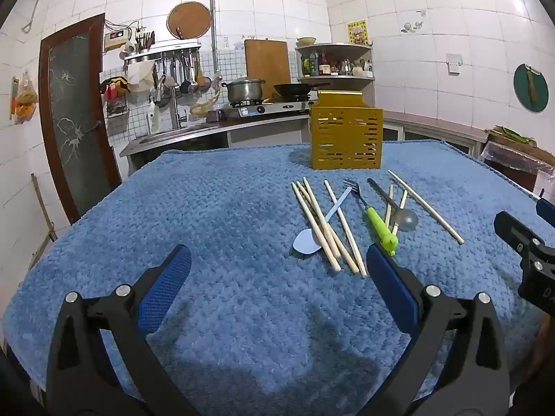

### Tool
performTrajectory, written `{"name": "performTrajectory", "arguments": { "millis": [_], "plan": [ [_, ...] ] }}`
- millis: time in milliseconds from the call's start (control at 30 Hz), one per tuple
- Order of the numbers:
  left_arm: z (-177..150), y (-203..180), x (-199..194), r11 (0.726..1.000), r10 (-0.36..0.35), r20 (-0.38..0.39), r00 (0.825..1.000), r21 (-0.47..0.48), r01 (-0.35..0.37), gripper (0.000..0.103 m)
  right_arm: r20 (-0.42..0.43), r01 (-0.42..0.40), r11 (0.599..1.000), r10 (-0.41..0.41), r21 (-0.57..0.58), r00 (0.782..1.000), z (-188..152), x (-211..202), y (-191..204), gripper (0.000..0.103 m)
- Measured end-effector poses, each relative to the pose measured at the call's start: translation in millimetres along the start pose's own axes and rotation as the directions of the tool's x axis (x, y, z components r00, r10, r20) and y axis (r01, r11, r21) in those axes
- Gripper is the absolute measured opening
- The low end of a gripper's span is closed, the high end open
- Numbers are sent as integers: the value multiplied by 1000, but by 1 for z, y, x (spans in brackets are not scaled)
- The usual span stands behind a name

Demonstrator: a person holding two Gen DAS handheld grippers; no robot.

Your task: Organize utensils

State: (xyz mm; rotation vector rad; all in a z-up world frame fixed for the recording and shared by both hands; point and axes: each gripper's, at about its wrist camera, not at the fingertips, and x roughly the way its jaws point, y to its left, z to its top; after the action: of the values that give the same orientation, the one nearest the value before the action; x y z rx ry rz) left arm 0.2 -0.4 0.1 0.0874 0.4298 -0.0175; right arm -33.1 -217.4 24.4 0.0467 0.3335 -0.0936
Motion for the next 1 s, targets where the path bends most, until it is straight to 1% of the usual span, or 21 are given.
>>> {"name": "performTrajectory", "arguments": {
  "millis": [100, 133, 200, 233, 267, 400, 1000],
  "plan": [
    [1, -1, 2, 1000, -1, 0, 1000, 7, 1, 98, -2, -2, 1000, 3, 3, 1000, 0, 1, -1, 99],
    [1, -1, -1, 1000, -3, 11, 1000, -6, 3, 98, -3, -3, 1000, 3, 3, 1000, 0, 1, -1, 99],
    [0, -4, -3, 1000, 2, 19, 1000, 5, -2, 98, -6, -4, 1000, 4, 3, 1000, 1, 3, -2, 99],
    [0, -4, -3, 1000, 3, 18, 1000, 5, -3, 98, 12, 0, 1000, 0, 2, 1000, 0, -1, -1, 99],
    [-2, -3, -2, 1000, -1, 21, 1000, 4, 1, 98, 12, 0, 1000, 0, 2, 1000, 0, -1, -1, 99],
    [-1, -4, -6, 1000, -4, 20, 1000, 2, 4, 98, 12, 0, 1000, 0, 0, 1000, 0, 0, -1, 99],
    [-2, 0, -1, 1000, -10, 14, 1000, -2, 10, 98, 16, -1, 1000, 1, 4, 1000, 0, -5, -4, 99]
  ]
}}
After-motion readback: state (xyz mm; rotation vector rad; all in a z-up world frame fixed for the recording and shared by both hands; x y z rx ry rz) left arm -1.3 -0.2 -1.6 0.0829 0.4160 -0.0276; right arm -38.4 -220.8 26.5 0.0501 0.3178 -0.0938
